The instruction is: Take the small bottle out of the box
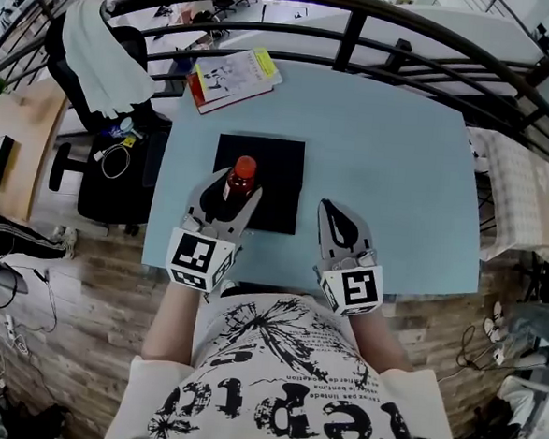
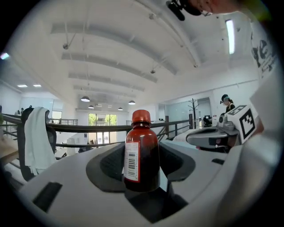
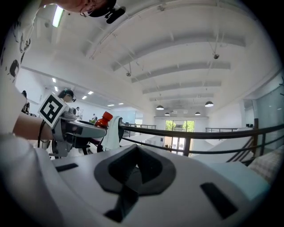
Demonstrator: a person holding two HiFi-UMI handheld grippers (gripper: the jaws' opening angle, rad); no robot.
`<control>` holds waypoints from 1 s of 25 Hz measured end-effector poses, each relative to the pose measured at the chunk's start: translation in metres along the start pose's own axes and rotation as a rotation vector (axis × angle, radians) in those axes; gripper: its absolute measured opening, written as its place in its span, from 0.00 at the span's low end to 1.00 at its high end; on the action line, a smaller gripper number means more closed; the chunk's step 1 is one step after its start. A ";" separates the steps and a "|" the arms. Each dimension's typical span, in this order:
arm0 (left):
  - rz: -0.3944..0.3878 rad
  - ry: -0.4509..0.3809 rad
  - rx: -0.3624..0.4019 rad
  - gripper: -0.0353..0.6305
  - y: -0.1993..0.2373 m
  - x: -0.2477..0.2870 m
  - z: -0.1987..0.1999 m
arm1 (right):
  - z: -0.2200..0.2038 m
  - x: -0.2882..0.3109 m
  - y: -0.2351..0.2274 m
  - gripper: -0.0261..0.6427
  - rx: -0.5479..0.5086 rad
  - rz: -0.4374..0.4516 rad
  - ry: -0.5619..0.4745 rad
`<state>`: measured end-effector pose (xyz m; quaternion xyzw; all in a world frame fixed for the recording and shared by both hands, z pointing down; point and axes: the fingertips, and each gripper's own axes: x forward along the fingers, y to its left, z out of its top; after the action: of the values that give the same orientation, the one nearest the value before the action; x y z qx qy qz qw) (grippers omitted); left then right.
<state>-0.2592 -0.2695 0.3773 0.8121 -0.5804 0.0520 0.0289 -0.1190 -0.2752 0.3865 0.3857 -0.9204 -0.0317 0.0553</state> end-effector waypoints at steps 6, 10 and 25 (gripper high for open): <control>0.013 -0.167 -0.006 0.40 -0.003 -0.027 0.031 | 0.021 0.002 0.007 0.05 -0.014 0.042 -0.072; 0.028 -0.201 0.007 0.40 -0.004 -0.037 0.039 | 0.030 0.001 0.010 0.05 -0.022 0.056 -0.105; 0.029 -0.211 0.004 0.40 -0.003 -0.045 0.041 | 0.035 0.002 0.010 0.05 -0.049 0.023 -0.112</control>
<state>-0.2682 -0.2308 0.3314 0.8045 -0.5920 -0.0322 -0.0350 -0.1312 -0.2691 0.3533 0.3712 -0.9254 -0.0750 0.0132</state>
